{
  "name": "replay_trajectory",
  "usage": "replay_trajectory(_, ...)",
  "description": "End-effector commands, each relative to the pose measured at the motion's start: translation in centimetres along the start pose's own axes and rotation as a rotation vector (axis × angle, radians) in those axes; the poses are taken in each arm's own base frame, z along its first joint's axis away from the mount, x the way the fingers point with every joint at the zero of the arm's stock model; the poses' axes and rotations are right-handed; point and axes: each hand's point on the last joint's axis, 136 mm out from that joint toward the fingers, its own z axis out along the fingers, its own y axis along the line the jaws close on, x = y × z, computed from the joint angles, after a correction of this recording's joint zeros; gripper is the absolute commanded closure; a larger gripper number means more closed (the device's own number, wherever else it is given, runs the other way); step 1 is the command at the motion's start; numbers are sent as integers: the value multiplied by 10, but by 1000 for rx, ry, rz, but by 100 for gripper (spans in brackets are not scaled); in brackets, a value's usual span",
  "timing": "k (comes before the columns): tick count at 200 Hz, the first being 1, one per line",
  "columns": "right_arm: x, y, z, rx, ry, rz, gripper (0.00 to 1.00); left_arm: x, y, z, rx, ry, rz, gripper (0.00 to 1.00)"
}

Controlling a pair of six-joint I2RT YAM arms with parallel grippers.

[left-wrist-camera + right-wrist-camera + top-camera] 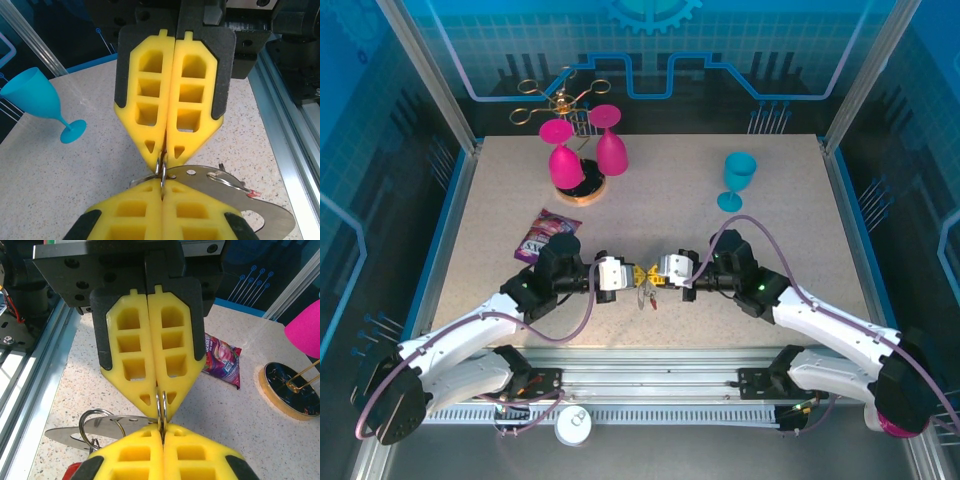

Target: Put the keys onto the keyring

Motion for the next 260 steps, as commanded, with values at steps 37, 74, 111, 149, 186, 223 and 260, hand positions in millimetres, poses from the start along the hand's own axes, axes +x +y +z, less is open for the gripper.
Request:
replay_trajectory(37,5,11,-3,-120,220,-70,100,-12,17,-4,-68,18,36,80)
replay_trajectory(74,1,12,6,-168,335,-119,100,-5,17,0,-49,65,27,84)
replay_trajectory(111,-13,4,8,-127,300,-108,98,-6,18,0,-52,65,39,100)
replay_trajectory(149,-18,-10,-7,-10,59,-29,75,-16,5,-1,-9,-25,59,100)
replay_trajectory(186,-7,-2,-6,-13,-13,-27,74,-23,-5,0,46,-89,43,100)
replay_trajectory(223,-12,-6,-10,19,-57,-27,73,-22,-10,0,70,-88,36,100)
replay_trajectory(260,-12,-7,-17,53,-57,-47,77,-20,-6,1,50,-84,27,100)
